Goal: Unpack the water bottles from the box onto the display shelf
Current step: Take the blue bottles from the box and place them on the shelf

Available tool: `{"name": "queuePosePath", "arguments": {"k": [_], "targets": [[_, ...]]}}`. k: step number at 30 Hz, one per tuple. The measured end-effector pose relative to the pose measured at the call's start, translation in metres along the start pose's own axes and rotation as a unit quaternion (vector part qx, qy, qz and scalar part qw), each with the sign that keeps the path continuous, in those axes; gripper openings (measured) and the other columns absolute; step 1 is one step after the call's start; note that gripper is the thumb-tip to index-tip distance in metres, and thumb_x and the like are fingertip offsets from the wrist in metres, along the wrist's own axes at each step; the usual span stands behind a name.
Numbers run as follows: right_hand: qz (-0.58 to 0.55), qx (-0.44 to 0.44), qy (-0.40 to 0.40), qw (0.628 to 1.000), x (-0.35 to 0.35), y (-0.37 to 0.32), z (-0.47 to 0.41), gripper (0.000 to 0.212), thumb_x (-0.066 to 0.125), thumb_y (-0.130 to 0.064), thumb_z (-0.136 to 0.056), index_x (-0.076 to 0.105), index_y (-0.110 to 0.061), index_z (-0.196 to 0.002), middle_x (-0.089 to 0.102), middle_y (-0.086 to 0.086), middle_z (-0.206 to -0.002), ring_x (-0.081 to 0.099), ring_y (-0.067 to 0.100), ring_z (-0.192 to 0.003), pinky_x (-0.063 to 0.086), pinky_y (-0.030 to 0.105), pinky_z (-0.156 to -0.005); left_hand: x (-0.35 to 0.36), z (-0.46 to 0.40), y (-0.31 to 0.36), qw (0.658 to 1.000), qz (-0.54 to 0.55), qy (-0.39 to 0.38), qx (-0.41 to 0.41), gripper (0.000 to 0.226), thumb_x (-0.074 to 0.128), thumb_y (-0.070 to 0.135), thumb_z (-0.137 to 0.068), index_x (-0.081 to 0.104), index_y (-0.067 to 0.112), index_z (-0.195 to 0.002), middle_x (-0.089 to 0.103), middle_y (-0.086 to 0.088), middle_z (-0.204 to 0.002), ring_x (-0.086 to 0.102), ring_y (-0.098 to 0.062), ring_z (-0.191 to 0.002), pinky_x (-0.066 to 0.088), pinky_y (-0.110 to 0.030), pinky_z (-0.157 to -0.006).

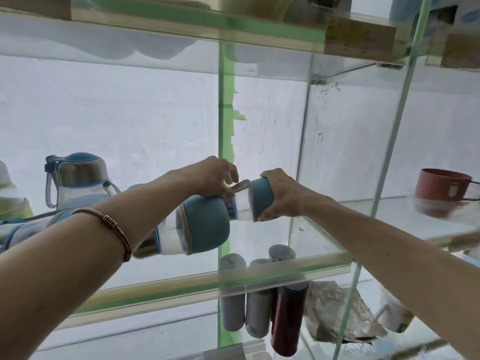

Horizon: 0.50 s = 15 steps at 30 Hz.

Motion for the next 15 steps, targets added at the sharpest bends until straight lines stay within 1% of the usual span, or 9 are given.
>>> {"name": "queuePosePath", "arguments": {"k": [1, 3, 6, 8, 10, 13, 15], "targets": [[0.006, -0.001, 0.002, 1.0, 0.0, -0.001, -0.001, 0.089, 0.089, -0.022, -0.062, 0.037, -0.012, -0.133, 0.035, 0.005, -0.132, 0.045, 0.022, -0.114, 0.05, 0.031, -0.091, 0.001, 0.0, 0.001, 1.0, 0.006, -0.002, 0.001, 0.027, 0.074, 0.021, -0.079, 0.065, 0.02, -0.105, 0.067, 0.002, -0.109, 0.06, -0.014, -0.094, 0.049, -0.031, -0.089], [0.014, 0.005, 0.008, 1.0, 0.001, -0.001, -0.001, 0.092, 0.088, -0.025, -0.063, 0.035, -0.012, -0.136, 0.034, 0.006, -0.135, 0.044, 0.023, -0.116, 0.048, 0.034, -0.095, 0.001, 0.002, 0.003, 1.0, 0.012, -0.001, 0.005, 0.024, 0.072, 0.02, -0.081, 0.066, 0.019, -0.104, 0.069, 0.003, -0.106, 0.061, -0.013, -0.093, 0.049, -0.03, -0.089], [0.016, 0.02, 0.019, 0.999, 0.002, -0.001, 0.006, 0.102, 0.086, -0.033, -0.066, 0.024, -0.01, -0.144, 0.026, 0.007, -0.143, 0.037, 0.024, -0.126, 0.041, 0.036, -0.104, -0.004, 0.008, 0.003, 1.0, 0.007, 0.017, 0.006, 0.029, 0.07, 0.027, -0.084, 0.064, 0.018, -0.111, 0.067, 0.003, -0.11, 0.059, -0.012, -0.094, 0.047, -0.027, -0.089], [0.007, 0.028, 0.034, 0.999, 0.001, -0.003, 0.015, 0.105, 0.084, -0.036, -0.068, 0.02, -0.01, -0.147, 0.022, 0.007, -0.147, 0.032, 0.023, -0.13, 0.037, 0.035, -0.107, -0.007, 0.016, 0.005, 0.999, 0.02, 0.036, 0.008, 0.031, 0.068, 0.03, -0.086, 0.062, 0.019, -0.115, 0.065, 0.004, -0.114, 0.057, -0.012, -0.097, 0.044, -0.025, -0.088], [-0.014, 0.032, 0.052, 0.998, -0.005, -0.007, 0.026, 0.102, 0.082, -0.037, -0.071, 0.02, -0.011, -0.147, 0.023, 0.006, -0.148, 0.031, 0.023, -0.132, 0.036, 0.035, -0.107, -0.008, 0.027, 0.01, 0.997, 0.057, 0.058, 0.015, 0.031, 0.065, 0.032, -0.088, 0.06, 0.021, -0.116, 0.062, 0.007, -0.116, 0.056, -0.012, -0.103, 0.041, -0.023, -0.087], [-0.023, 0.034, 0.09, 0.995, -0.016, -0.016, 0.044, 0.09, 0.075, -0.04, -0.078, 0.025, -0.011, -0.147, 0.029, 0.007, -0.148, 0.036, 0.023, -0.131, 0.035, 0.031, -0.104, -0.005, 0.044, 0.017, 0.993, 0.055, 0.097, 0.026, 0.03, 0.059, 0.033, -0.091, 0.058, 0.022, -0.119, 0.057, 0.009, -0.118, 0.051, -0.01, -0.113, 0.028, -0.021, -0.075], [-0.018, 0.036, 0.103, 0.994, -0.021, -0.022, 0.055, 0.083, 0.071, -0.04, -0.082, 0.026, -0.012, -0.146, 0.032, 0.007, -0.148, 0.037, 0.023, -0.131, 0.035, 0.03, -0.102, -0.006, 0.052, 0.017, 0.99, 0.054, 0.129, 0.031, 0.03, 0.057, 0.031, -0.092, 0.059, 0.021, -0.12, 0.057, 0.005, -0.124, 0.05, -0.012, -0.116, 0.027, -0.021, -0.078]]}}
Point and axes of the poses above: each hand's wrist, its own z-axis away from the middle knuckle, its own x-axis out of the palm, y = z × x, the point moved 7 cm from there along -z, towards the middle knuckle
